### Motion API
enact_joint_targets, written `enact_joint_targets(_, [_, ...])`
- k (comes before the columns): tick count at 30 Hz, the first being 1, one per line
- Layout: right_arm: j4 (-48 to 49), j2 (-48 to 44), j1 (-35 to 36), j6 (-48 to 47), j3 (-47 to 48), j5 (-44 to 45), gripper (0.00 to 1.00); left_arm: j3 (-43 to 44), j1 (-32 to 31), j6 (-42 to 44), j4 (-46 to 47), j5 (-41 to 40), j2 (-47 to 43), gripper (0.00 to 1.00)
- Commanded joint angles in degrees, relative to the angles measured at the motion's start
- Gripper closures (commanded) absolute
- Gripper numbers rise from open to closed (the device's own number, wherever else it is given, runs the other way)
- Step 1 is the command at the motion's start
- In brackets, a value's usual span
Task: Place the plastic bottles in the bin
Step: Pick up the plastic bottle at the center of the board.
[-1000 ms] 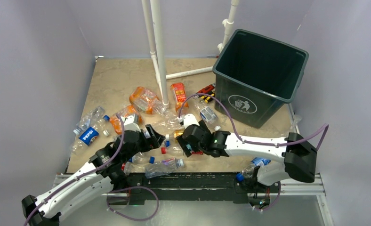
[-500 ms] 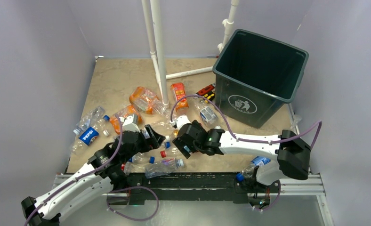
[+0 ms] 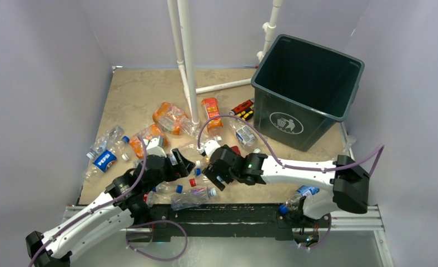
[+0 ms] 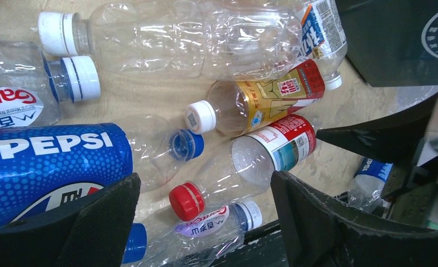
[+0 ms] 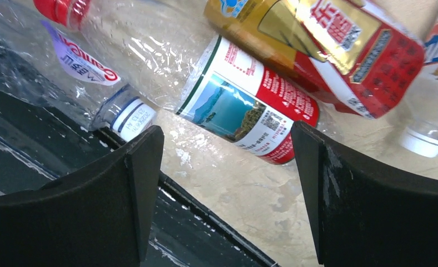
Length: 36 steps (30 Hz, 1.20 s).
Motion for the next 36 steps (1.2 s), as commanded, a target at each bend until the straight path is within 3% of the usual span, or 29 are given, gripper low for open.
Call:
enact_joint_targets(1, [1.73,3.48,0.26,-2.79,1.09,-2.88,0.16,-0.66,0.05,-1.09,1.84,1.59,1.48,0.13])
enact_joint_targets(13, [3.40,10.65,-0.08,-5.73,2.59,-2.89,0.19,-0.63,0.07,-1.33,0.37,1.19,-0.36,0.14])
enact_joint_targets(22, [3.73,13.56,-0.16,-6.42,3.90,-0.30,0.14,-0.82,0.04,-1.24,1.07,1.19,0.14,0.14])
enact_joint_targets(31, [2.48,9.67,-0.17,-3.54,1.52,-1.22,0.29,-1.20,0.09,-1.15,1.39,1.00,0.21,0.14])
enact_joint_targets(36, [1.00,6.40,-0.17,-3.03,1.47,-2.73,0.47,-0.79,0.06,-1.23,1.84,1.19,0.74,0.14])
